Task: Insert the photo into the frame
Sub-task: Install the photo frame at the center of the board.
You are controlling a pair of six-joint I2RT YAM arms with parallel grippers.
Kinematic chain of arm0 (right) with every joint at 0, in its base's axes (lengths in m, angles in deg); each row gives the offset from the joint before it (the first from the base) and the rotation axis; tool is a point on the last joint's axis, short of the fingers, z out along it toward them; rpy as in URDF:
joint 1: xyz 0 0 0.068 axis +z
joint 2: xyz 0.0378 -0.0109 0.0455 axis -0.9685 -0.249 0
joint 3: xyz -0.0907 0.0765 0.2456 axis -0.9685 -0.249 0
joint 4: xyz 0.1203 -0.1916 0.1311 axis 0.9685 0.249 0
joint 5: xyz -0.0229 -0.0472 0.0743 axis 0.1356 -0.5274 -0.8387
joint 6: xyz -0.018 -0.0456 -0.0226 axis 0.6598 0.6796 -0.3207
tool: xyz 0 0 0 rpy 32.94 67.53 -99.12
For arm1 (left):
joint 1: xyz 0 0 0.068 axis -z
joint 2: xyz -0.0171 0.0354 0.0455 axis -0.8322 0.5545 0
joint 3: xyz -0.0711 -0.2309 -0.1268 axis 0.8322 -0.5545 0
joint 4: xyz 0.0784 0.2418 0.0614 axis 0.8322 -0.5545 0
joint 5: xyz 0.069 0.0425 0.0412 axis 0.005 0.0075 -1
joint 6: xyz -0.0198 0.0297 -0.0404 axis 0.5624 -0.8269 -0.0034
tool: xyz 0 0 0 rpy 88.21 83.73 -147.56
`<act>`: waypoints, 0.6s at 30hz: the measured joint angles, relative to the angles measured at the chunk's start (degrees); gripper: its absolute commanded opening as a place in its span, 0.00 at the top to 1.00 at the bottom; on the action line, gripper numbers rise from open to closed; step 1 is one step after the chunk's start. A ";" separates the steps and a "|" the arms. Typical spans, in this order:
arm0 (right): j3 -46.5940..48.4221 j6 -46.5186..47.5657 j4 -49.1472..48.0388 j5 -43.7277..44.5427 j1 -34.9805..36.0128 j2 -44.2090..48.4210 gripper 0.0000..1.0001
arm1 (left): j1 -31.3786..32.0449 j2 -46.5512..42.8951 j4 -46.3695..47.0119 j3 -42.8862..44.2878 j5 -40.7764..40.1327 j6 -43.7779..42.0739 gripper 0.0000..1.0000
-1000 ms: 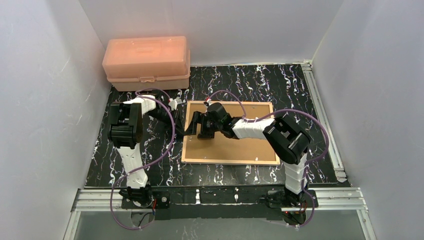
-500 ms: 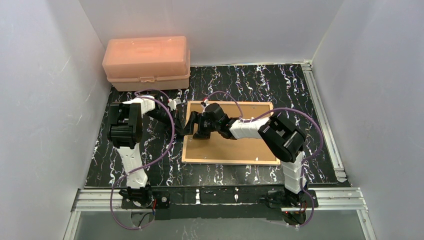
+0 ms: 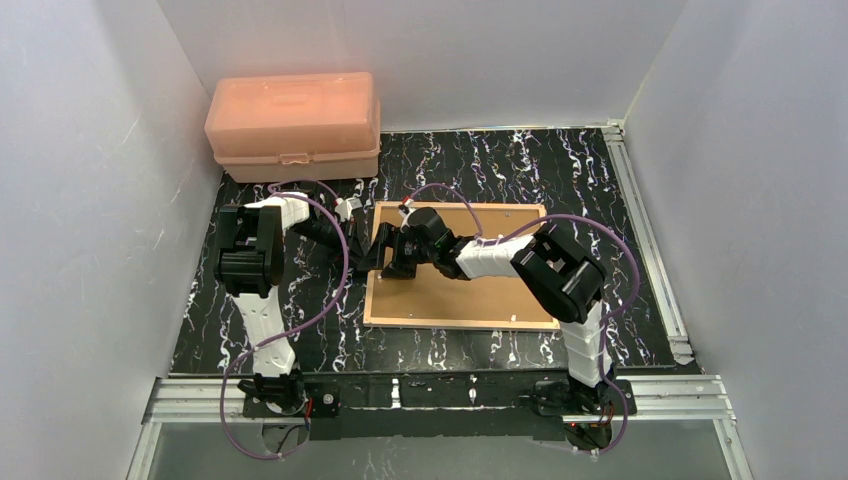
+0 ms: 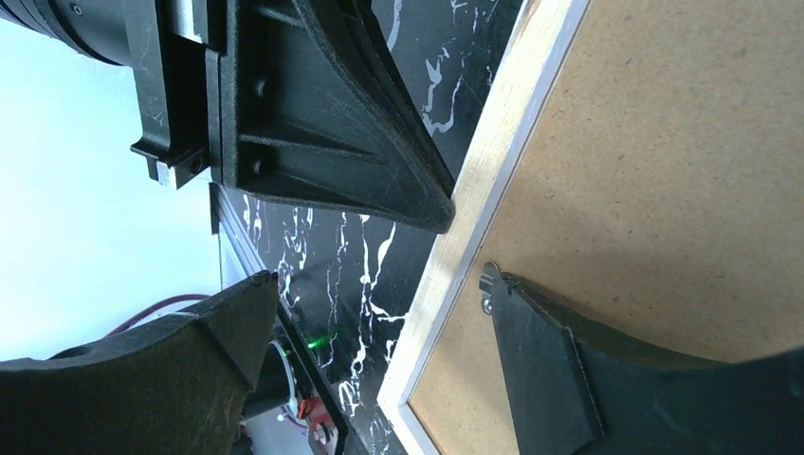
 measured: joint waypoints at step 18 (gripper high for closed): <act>1.75 -0.63 -1.88 -2.49 0.09 -2.23 0.11 | -0.04 -0.22 0.37 -0.31 0.07 -0.02 0.97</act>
